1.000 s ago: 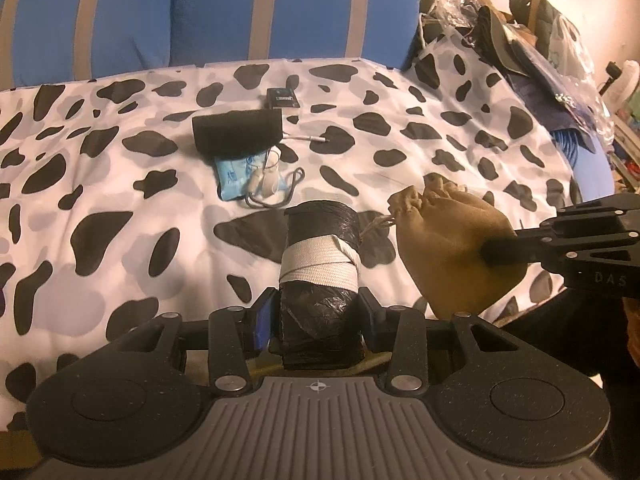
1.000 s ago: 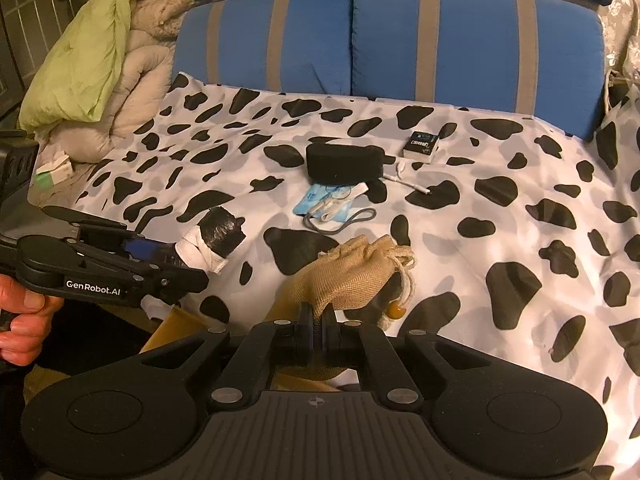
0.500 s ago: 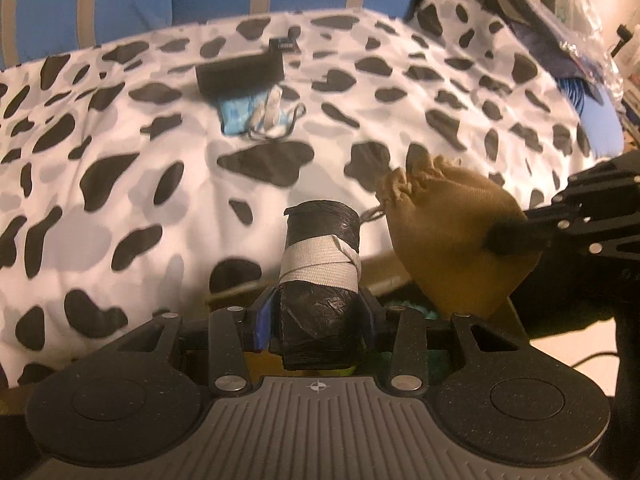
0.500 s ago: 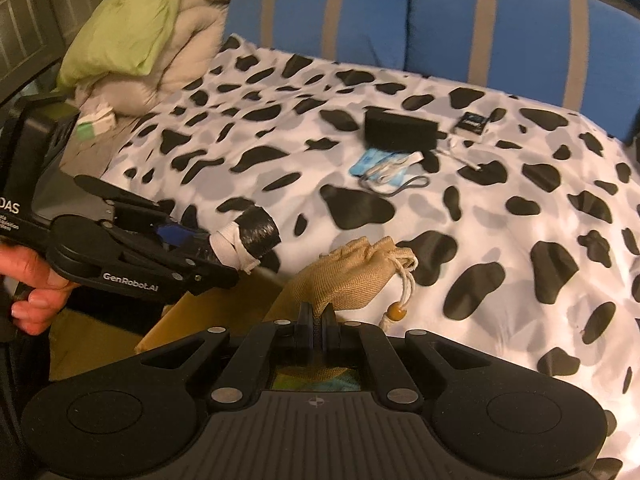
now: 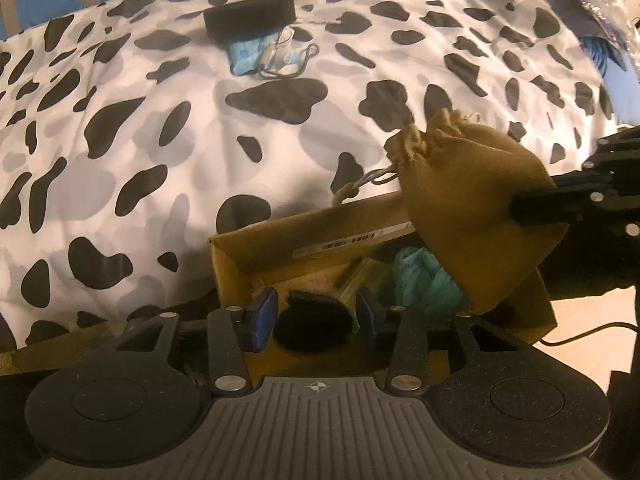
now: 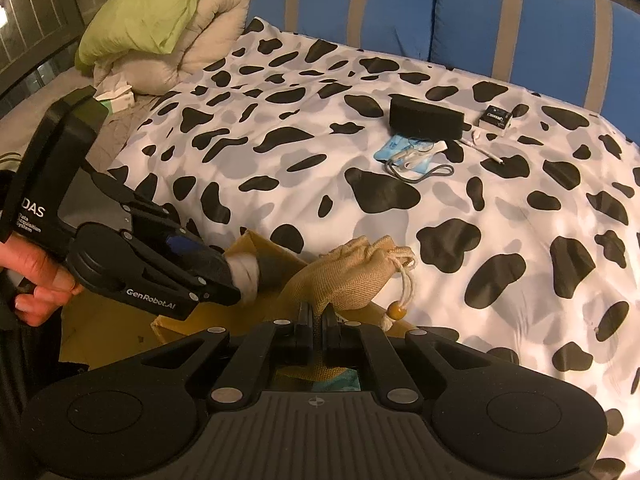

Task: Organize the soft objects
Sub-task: 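Carry the roll in the left tool and pouch in the right tool over the cardboard box, then open both tools to drop the roll and pouch into the box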

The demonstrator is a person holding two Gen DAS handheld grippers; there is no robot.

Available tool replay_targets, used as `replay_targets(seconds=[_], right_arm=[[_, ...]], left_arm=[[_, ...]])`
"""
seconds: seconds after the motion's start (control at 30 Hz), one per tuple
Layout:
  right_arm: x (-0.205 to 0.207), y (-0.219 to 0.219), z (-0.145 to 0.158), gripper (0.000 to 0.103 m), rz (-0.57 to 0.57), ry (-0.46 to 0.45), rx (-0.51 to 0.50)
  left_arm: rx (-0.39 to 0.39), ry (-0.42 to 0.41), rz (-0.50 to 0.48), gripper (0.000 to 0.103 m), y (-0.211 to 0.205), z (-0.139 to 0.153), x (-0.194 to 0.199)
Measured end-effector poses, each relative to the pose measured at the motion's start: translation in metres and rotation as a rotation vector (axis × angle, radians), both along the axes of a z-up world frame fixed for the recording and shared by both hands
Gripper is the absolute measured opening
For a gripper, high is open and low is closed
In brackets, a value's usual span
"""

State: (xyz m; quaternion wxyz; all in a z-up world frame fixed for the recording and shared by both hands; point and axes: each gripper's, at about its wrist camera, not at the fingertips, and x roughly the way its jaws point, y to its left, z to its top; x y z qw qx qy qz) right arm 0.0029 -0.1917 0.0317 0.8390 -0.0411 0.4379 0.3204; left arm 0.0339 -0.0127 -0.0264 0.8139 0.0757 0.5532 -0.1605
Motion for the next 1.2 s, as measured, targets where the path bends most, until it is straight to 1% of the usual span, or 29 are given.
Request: replay_targets(seconds=[0.07, 0.13, 0.37, 0.53, 0.73, 0.9, 0.97, 1.0, 1.03, 1.07, 1.1, 1.13, 1.2], right_arm=[[0.000, 0.000, 0.000, 0.006, 0.003, 0.001, -0.002], [0.000, 0.002, -0.001, 0.006, 0.011, 0.003, -0.007], [0.000, 0.006, -0.004, 0.006, 0.039, 0.017, -0.012], [-0.002, 0.009, -0.003, 0.006, 0.084, 0.037, 0.015], [-0.008, 0.016, -0.004, 0.006, 0.156, 0.069, 0.029], [-0.009, 0.020, -0.007, 0.007, 0.181, 0.092, 0.018], [-0.007, 0.022, -0.012, 0.009, 0.188, 0.127, 0.007], [-0.007, 0.024, -0.015, 0.013, 0.190, 0.137, -0.013], [-0.008, 0.026, -0.017, 0.032, 0.186, 0.135, -0.040], [-0.009, 0.028, -0.018, 0.046, 0.181, 0.125, -0.066], [-0.010, 0.029, -0.018, 0.074, 0.176, 0.112, -0.081], [-0.010, 0.030, -0.017, 0.089, 0.173, 0.100, -0.084], [-0.010, 0.028, -0.015, 0.094, 0.164, 0.088, -0.077]], left_arm=[[-0.002, 0.001, 0.018, 0.044, 0.002, 0.000, 0.002], [-0.010, -0.008, 0.040, 0.048, 0.005, 0.002, 0.003], [-0.054, -0.075, 0.092, 0.048, 0.011, 0.015, 0.004], [-0.073, -0.108, 0.118, 0.048, 0.015, 0.021, 0.004], [-0.089, -0.122, 0.144, 0.048, 0.019, 0.023, 0.006], [-0.090, -0.123, 0.143, 0.048, 0.019, 0.023, 0.007], [-0.085, -0.120, 0.140, 0.048, 0.018, 0.023, 0.006], [-0.084, -0.120, 0.138, 0.048, 0.018, 0.023, 0.006], [-0.083, -0.120, 0.137, 0.048, 0.017, 0.022, 0.006], [-0.083, -0.120, 0.136, 0.048, 0.017, 0.022, 0.006], [-0.082, -0.119, 0.135, 0.048, 0.017, 0.022, 0.006], [-0.082, -0.119, 0.135, 0.048, 0.017, 0.022, 0.006], [-0.080, -0.119, 0.134, 0.048, 0.017, 0.022, 0.006]])
